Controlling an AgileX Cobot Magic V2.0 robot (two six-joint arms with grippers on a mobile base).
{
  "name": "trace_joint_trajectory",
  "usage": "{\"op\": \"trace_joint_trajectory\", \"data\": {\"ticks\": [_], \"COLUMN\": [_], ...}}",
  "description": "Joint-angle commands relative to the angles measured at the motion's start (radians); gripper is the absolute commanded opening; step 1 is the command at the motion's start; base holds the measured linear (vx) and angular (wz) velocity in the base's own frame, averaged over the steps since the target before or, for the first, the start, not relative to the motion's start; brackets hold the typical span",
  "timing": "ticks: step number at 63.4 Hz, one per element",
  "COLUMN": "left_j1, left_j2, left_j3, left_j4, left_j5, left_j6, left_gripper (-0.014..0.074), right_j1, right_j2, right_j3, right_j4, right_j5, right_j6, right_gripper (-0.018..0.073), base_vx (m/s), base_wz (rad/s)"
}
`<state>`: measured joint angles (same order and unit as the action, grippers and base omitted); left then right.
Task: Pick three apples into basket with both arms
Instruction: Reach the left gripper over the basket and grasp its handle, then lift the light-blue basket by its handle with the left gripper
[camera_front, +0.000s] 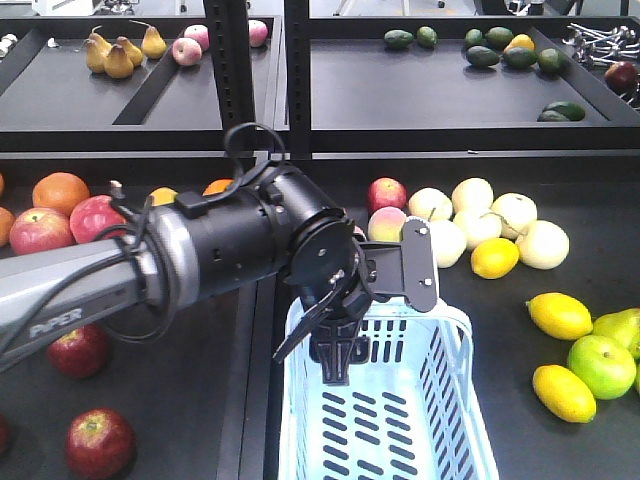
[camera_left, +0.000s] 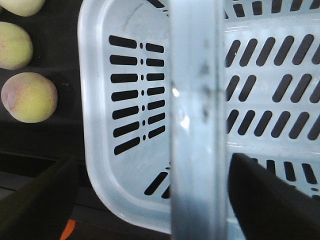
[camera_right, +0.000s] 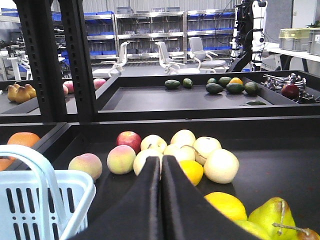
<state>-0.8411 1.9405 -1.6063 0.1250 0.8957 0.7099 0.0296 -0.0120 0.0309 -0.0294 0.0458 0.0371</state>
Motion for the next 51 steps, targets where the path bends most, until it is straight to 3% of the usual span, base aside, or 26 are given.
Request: {"op": "trace_joint_trajectory", "data": {"ticks": [1,8,20,37,51], "left_j1": [-0.005,-0.005,-0.011,-0.015,-0.014], "left_j2": [-0.045,-0.045,-0.045,-0.066,-0.203], "left_j3": [-0.046,-0.047,-0.047,-0.047,-0.047], "left_j4": [0.005,0.014,0.063,0.134,0.229], "left_j5": [-0.019,-0.016,0.018,0.057,0.074], "left_j6": [-0.011,-0.011,-0.011,-0.038,-0.082], "left_gripper": [0.0498,0.0365,-0.0001,-0.0008,-0.0008], "right_j1": [-0.007,-0.007,-0.007,-0.007,-0.007], "right_j2": [-0.001,-0.001,-0.001,-0.001,-0.001], "right_j3": [0.011,0.011,0.011,0.011,0.011], "right_j4": [-0.002,-0.002,-0.002,-0.002,-0.002], "right_j5": [-0.074,-0.074,-0.074,-0.074,-0.074], "right_j6": [-0.008,-0.008,-0.008,-0.008,-0.008], "right_gripper": [-0.0009,-0.0009,-0.0009,-0.0009,-0.0009], "base_vx": [0.0,0.0,0.0,0.0,0.0], "base_wz": [0.0,0.0,0.0,0.0,0.0]}}
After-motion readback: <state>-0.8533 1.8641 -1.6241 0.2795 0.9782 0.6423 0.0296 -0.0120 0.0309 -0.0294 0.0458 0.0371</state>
